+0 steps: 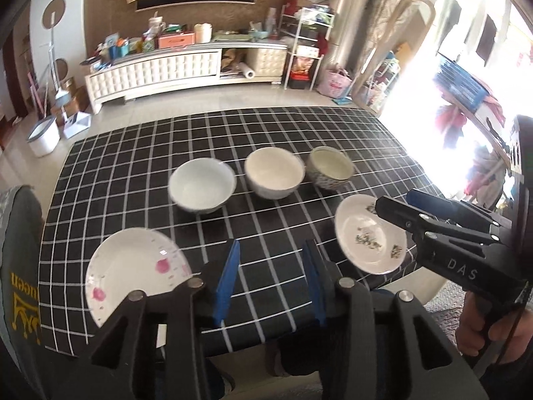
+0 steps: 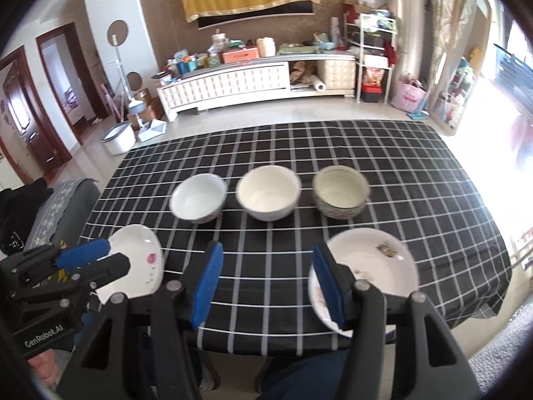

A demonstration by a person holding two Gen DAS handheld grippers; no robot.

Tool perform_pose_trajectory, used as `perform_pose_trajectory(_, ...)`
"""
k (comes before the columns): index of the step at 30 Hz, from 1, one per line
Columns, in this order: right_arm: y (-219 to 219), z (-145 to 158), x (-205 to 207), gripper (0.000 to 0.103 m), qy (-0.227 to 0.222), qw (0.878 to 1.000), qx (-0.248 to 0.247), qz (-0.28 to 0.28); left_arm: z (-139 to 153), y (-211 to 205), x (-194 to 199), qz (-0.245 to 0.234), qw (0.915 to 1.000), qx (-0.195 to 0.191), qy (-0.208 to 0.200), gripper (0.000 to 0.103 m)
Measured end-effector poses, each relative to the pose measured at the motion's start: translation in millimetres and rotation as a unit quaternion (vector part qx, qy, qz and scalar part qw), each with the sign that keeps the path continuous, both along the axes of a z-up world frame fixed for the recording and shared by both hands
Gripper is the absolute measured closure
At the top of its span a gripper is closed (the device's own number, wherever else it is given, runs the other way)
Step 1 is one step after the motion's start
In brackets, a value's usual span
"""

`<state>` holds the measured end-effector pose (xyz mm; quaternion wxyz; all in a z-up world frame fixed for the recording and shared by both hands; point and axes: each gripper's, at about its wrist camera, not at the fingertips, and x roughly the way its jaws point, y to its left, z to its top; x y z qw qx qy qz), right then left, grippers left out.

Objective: Organize plates and bowls

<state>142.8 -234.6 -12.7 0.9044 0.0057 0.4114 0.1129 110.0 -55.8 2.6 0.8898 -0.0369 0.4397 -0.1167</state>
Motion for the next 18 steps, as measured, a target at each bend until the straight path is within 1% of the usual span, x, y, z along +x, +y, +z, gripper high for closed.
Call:
perform_pose_trajectory(4,-31,-8,2,0.042,0.011,1.0,-0.007,-0.019,-4,-25,12,-0.016,0.9999,-0.003,0.004,0.067)
perform_pose_trajectory(8,-62,-19,5,0.042,0.025,0.999,-0.01,-0.04,-12,-54,21,-0.035,0.9993,0.004,0.01,0.067)
perform_pose_trajectory(13,-95,-41,7,0.042,0.047,0.997,-0.016,-0.06,-39,-85,35,-0.05,0.9981,0.009,0.035,0.067)
perform_pose_trajectory(18,-120,-57,15,0.042,0.066,0.995,-0.02,-0.071,-69,-111,54,-0.062,0.9956,0.008,0.07,0.067)
